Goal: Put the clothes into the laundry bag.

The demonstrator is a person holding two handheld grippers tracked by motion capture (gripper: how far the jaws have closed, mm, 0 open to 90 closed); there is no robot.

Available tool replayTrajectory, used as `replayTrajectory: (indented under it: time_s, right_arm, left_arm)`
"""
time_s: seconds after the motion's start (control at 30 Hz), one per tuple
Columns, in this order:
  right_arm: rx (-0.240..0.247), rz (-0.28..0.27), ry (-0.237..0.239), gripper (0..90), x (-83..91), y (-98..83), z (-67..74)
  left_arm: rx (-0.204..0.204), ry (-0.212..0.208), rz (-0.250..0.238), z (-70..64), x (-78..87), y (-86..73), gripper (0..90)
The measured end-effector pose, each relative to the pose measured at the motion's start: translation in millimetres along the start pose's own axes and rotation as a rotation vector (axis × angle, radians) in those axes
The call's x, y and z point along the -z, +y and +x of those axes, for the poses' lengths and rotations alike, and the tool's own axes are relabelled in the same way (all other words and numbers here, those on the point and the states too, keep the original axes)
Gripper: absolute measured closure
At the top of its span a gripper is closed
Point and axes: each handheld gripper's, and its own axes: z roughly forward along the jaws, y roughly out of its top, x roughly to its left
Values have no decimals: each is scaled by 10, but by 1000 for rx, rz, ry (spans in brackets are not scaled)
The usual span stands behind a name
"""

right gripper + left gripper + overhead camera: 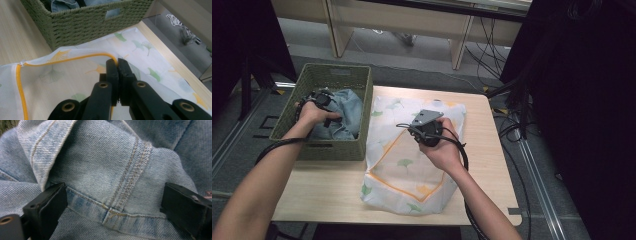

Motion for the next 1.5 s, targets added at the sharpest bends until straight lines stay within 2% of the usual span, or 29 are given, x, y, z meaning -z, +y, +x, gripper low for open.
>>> replayTrajectory:
  time_s: [0.03, 0.1, 0.13, 0.23, 0.27, 0.3, 0.33, 0.37, 0.4, 0.43, 0.47, 0.6, 0.73, 0.77, 0.8, 0.83, 0.87, 0.9, 0.93, 1.03, 1.07, 1.1, 1.13, 1.17, 1.2, 1.23, 1.27, 1.4, 1.5]
  right_arm:
    - [0, 0, 0, 899, 0, 0, 0]
    - [0, 1, 0, 899, -1, 1, -1]
    - [1, 2, 1, 899, 0, 1, -2]
    - [0, 3, 1, 899, 9, -3, -5]
    - [0, 3, 1, 899, 9, -3, -5]
    - [-8, 6, 0, 899, 14, -5, -5]
    - [-7, 8, 0, 899, 17, -6, -8]
    - [-7, 8, 0, 899, 17, -6, -8]
    - [3, 6, 1, 899, 13, -7, -10]
    - [3, 6, 1, 899, 13, -7, -10]
    - [3, 8, 2, 899, 8, -9, -7]
    - [0, 10, 3, 899, 8, -11, -6]
    - [-8, 11, 2, 899, 8, -17, -10]
    - [-9, 13, 3, 900, 6, -20, -11]
    - [-10, 14, 2, 899, -1, -27, -13]
    - [-13, 16, 4, 900, -3, -29, -10]
    - [-12, 15, 3, 900, -3, -29, -13]
    - [-12, 15, 3, 900, -3, -29, -13]
    - [-11, 14, 2, 900, -3, -27, -13]
    - [-4, 12, 0, 899, -1, -23, -19]
    - [-4, 13, -1, 900, 1, -24, -18]
    - [-4, 13, -1, 900, 1, -24, -18]
    - [-5, 13, -1, 899, 1, -25, -18]
    - [-5, 13, -1, 899, 1, -25, -18]
    - [-5, 13, -2, 900, -1, -26, -19]
    - [-6, 13, -2, 900, -3, -27, -19]
    - [-6, 13, -2, 900, -3, -27, -19]
    - [-12, 12, -1, 900, -4, -33, -24]
    - [-22, 13, -4, 900, -4, -36, -20]
  left_arm:
    - [4, -5, 4, 5, -16, -7, 63]
    - [15, -20, 13, 16, -43, -22, 135]
    - [32, -35, 20, 27, -58, -32, 135]
    - [52, -56, 29, 45, -73, -47, 277]
    - [56, -63, 35, 52, -72, -51, 277]
    - [54, -65, 41, 58, -70, -53, 331]
    - [55, -67, 46, 63, -67, -54, 463]
    - [56, -67, 49, 69, -66, -52, 463]
    - [60, -68, 50, 73, -65, -49, 556]
    - [60, -69, 52, 76, -65, -47, 556]
    - [69, -76, 53, 78, -70, -47, 624]
    - [83, -84, 52, 100, -56, -46, 726]
    - [73, -82, 39, 102, 10, -34, 758]
    - [71, -85, 25, 113, 46, -27, 758]
    - [73, -82, -15, 155, 132, -21, 766]
    - [73, -82, -15, 155, 132, -21, 768]
    - [77, -70, -59, 200, 226, -20, 770]
    - [77, -70, -59, 200, 226, -20, 772]
    - [79, -65, -83, 224, 273, -21, 772]
    - [93, -54, -160, 285, 409, -25, 775]
    - [99, -45, -205, 317, 485, -27, 777]
    - [99, -45, -205, 317, 485, -27, 778]
    - [112, -35, -270, 346, 582, -26, 779]
    - [112, -35, -270, 346, 582, -26, 780]
    - [114, -31, -295, 359, 631, -24, 780]
    - [118, -25, -346, 374, 709, -18, 781]
    - [118, -25, -346, 374, 709, -18, 781]
    - [154, -37, -475, 416, 906, -9, 782]
    - [187, -62, -576, 451, 1041, -5, 783]
